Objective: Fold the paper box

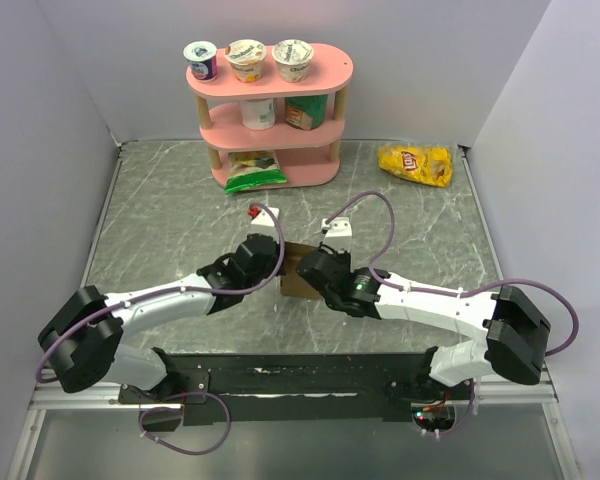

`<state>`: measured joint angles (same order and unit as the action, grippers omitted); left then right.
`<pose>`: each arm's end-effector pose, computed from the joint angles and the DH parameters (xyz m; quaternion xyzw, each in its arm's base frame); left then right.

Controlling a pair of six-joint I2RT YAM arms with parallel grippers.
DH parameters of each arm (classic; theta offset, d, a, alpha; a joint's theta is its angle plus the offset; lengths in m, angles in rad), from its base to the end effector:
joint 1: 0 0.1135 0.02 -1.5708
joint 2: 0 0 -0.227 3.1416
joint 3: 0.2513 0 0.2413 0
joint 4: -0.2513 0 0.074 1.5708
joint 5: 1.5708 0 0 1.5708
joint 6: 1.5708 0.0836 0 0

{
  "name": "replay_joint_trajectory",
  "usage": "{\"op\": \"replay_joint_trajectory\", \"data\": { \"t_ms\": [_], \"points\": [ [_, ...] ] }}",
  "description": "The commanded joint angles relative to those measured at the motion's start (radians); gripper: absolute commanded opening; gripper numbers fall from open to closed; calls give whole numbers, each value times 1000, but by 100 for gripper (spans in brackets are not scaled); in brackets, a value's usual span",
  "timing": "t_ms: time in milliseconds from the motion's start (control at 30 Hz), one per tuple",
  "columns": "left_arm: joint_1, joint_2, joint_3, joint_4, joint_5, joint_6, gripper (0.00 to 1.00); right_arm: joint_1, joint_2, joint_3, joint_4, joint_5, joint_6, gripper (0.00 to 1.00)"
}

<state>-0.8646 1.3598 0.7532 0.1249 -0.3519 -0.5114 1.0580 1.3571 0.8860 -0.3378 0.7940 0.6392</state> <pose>0.2385 -0.2353 0.1809 0.0587 0.8450 -0.2082 0.4891 0.1986 0.2312 0.1868 -0.0373 0.8673 0.0200 0.4960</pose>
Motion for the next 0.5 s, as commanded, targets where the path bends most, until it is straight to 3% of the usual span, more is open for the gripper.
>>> {"op": "replay_joint_trajectory", "data": {
  "t_ms": [0,267,467],
  "points": [
    [-66,-25,-81,71,-62,-19,1,17,36,4,-101,-58,33,0],
    [-99,-94,-230,209,-117,-22,1,17,31,-1,-106,-50,47,0],
    [-128,-38,-203,182,-134,-105,1,22,60,22,-118,-56,59,0]
  ]
}}
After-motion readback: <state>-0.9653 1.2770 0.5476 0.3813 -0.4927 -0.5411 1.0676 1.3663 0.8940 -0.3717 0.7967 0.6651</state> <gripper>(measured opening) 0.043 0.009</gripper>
